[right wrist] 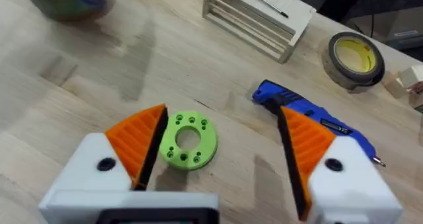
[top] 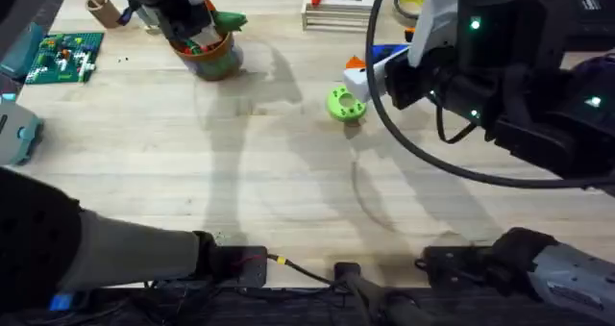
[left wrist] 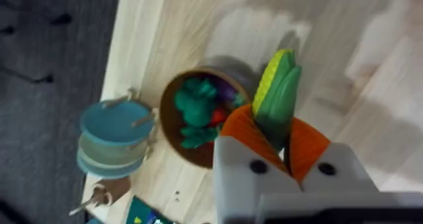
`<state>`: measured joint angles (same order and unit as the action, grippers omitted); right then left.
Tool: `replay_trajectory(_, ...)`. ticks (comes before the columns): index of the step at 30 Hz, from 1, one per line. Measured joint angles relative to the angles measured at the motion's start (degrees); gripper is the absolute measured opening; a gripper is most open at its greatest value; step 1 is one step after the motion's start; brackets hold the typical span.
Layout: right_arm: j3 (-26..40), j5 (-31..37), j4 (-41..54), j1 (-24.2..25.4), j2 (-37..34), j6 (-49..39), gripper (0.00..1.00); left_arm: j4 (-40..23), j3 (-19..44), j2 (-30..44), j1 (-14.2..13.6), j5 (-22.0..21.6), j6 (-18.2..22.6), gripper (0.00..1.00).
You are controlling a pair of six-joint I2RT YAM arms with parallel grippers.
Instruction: Pick up the gripper from the table and insert it into the empty holder that is missing its gripper. Then pick up a screw, insert it into the mounting hole, and use the screwdriver to tighten it. Finally, clean up the table by picking up the vegetable and placing it into the bucket.
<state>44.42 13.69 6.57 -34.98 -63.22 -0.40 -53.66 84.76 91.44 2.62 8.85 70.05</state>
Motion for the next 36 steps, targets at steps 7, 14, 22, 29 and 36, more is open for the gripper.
replay_trajectory(7, 0.0, 0.0, 0.0, 0.0, 0.0, 0.0, 0.991, 3.1, 0.0, 0.8, 2.3, -2.1, 0.0, 0.027)
replay_trajectory(14, 0.0, 0.0, 0.0, 0.0, 0.0, 0.0, 0.991, 5.5, 0.0, 5.1, 5.3, -2.5, -2.7, 0.027)
replay_trajectory(22, 0.0, 0.0, 0.0, 0.0, 0.0, 0.0, 0.992, 7.4, 0.0, 10.9, 6.1, -2.4, -6.7, 0.027)
replay_trajectory(29, 0.0, 0.0, 0.0, 0.0, 0.0, 0.0, 0.992, 8.5, 0.0, 11.3, 6.0, -2.4, -7.5, 0.386)
replay_trajectory(36, 0.0, 0.0, 0.0, 0.0, 0.0, 0.0, 0.992, 8.6, 0.5, 11.2, 6.1, -2.4, -7.9, 0.992)
